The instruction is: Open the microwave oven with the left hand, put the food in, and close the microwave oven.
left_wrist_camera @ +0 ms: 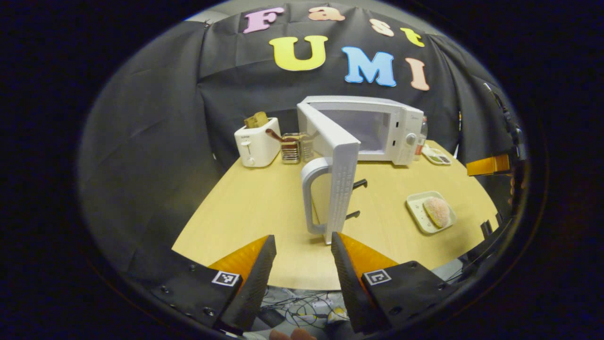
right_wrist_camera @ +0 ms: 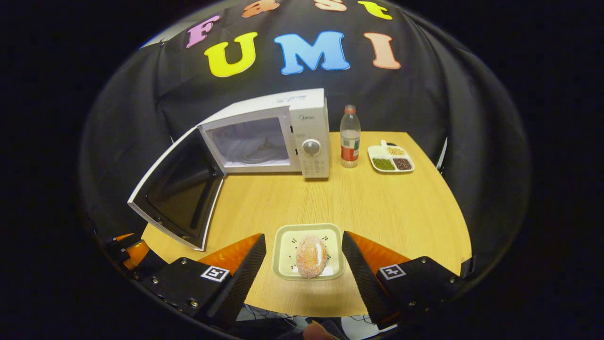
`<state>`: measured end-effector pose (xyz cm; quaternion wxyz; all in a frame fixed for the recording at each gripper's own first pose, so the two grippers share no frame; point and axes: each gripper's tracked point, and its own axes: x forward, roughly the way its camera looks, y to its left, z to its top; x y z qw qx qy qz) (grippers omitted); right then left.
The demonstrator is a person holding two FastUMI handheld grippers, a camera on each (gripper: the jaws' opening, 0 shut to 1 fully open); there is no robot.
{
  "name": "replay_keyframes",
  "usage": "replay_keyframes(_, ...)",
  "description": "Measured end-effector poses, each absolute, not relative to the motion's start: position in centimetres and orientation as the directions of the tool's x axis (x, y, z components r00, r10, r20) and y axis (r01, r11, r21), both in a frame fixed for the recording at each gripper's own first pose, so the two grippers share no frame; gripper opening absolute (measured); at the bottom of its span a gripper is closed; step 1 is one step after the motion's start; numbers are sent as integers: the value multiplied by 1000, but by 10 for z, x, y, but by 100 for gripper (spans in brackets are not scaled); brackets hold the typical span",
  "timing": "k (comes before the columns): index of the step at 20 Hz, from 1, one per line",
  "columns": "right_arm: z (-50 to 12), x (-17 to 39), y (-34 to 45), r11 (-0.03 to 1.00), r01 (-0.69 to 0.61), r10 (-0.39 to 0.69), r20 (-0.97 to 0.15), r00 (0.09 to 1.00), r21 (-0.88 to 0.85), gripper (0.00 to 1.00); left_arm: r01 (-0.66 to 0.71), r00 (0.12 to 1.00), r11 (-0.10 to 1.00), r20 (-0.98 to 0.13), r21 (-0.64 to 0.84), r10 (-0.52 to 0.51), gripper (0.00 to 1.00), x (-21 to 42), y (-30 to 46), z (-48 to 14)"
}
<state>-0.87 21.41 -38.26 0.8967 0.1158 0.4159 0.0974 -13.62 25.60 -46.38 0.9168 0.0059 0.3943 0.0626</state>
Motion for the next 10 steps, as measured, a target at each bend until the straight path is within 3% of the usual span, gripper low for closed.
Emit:
replay_keyframes(3, -425, -7, 224, 925, -61, 344, -757, 555, 375, 99, -226, 651, 973, -735, 48, 187, 80, -163, 249, -446)
replay_keyframes(10, -496, -8, 234, 939, -120, 341, -831, 439, 322, 97, -368, 602, 928, -746, 59, 286, 80, -202, 236, -419)
